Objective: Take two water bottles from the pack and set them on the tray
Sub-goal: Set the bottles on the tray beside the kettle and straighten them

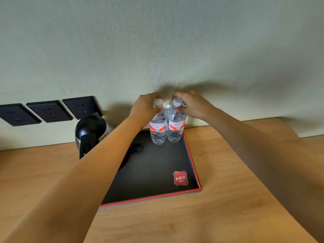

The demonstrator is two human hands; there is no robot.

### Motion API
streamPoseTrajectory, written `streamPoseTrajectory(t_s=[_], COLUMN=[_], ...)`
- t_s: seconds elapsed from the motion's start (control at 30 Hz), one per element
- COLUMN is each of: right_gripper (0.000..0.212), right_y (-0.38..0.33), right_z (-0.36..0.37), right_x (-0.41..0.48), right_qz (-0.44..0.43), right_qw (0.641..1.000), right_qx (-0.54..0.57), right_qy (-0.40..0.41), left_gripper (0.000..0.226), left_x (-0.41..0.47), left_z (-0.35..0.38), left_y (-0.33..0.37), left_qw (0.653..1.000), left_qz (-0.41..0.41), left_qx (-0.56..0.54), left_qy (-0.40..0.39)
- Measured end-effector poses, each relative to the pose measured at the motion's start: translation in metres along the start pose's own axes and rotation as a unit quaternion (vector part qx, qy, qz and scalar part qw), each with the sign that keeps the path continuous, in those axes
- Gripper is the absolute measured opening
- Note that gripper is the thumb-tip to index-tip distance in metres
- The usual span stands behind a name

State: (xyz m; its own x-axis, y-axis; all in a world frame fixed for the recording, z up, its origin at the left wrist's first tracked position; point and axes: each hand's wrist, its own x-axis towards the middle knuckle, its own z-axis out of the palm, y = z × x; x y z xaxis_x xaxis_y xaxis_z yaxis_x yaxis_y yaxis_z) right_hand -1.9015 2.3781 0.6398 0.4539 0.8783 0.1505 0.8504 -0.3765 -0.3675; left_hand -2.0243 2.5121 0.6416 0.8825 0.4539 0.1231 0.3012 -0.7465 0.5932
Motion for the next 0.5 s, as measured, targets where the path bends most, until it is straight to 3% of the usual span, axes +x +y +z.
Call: streamPoseTrajectory(t_s=[0.2,0.5], right_gripper=[0.03,0.029], right_y=[-0.002,0.0], right_z=[0.0,0.002], right_x=[0.002,0.001], right_qz=[0.012,0.013], right_qw=[1.0,1.0], right_qx=[-0.003,-0.014], right_qy=[-0.013,-0.014], left_gripper=[0.023,0.024], left_x=[0.0,0.0], left_z=[0.007,0.013], left_y=[0.0,0.001], left_qw=[0.997,0.996], left_qz=[-0.036,-0.026], left_qx=[-0.042,-0.066], left_qy=[0.062,0.06])
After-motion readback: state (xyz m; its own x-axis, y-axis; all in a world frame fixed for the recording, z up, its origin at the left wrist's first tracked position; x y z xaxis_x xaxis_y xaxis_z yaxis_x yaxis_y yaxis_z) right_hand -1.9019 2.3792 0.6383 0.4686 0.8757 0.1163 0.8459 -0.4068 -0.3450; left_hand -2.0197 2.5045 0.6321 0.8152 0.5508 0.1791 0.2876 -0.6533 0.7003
